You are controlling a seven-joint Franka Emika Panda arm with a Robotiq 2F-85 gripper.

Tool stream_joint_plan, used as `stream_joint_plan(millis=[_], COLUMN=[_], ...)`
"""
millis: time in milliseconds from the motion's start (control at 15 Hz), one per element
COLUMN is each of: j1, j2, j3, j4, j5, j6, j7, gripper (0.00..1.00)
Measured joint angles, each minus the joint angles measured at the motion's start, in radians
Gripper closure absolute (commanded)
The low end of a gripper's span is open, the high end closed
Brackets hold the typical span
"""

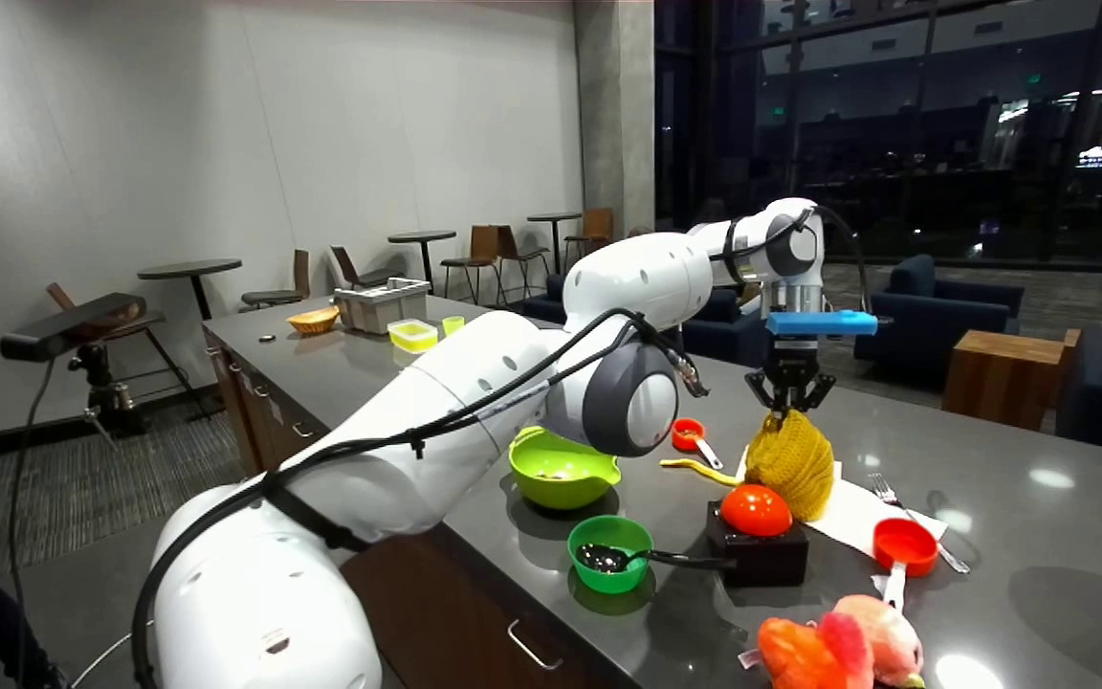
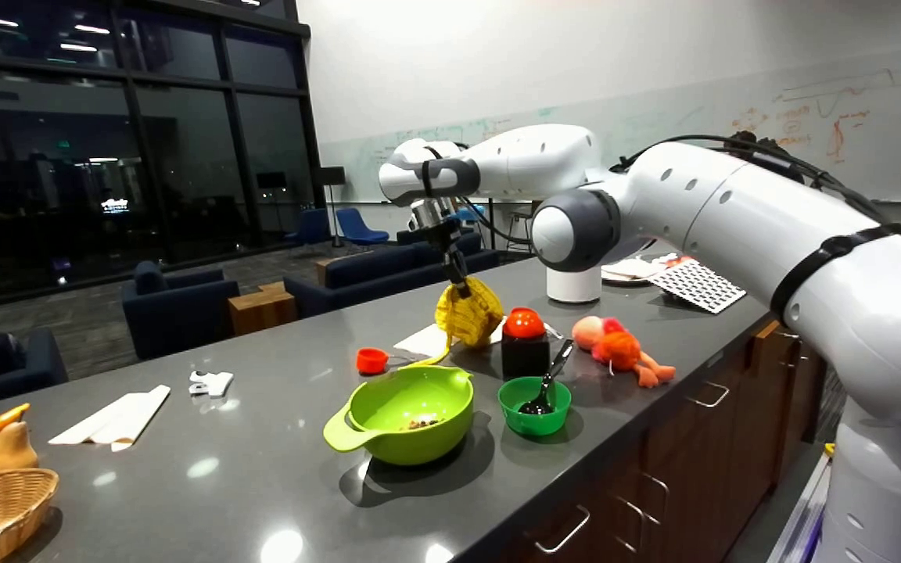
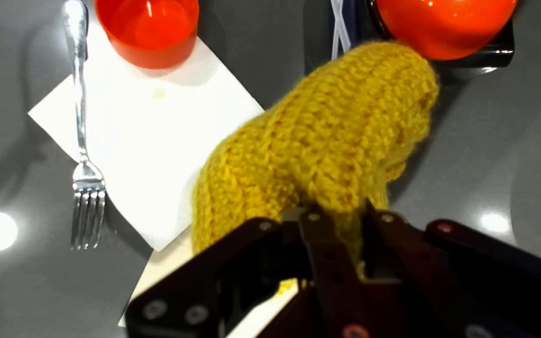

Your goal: Empty the contents of the smaller measuring cup into the green bowl

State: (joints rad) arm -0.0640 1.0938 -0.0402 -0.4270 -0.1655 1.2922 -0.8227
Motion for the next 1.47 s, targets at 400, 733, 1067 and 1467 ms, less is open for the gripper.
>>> stream_joint_plan(millis=[400,733,1067,1467], j1=[0.002,0.031,0.097,0.151], j2=[0.005,0.003,-0.007,-0.030], j3=[0.000,0.000,-0.006,-0.007], j4=[0.006,0.008,0.015,0.021], j5=[0.000,-0.001,-0.007,-0.007], j6=[-0.002,-0.001,-0.001,0.002], j7=[-0.014,-0.013,-0.008,0.032], gripper=[0.13,0.00,0.00,0.00])
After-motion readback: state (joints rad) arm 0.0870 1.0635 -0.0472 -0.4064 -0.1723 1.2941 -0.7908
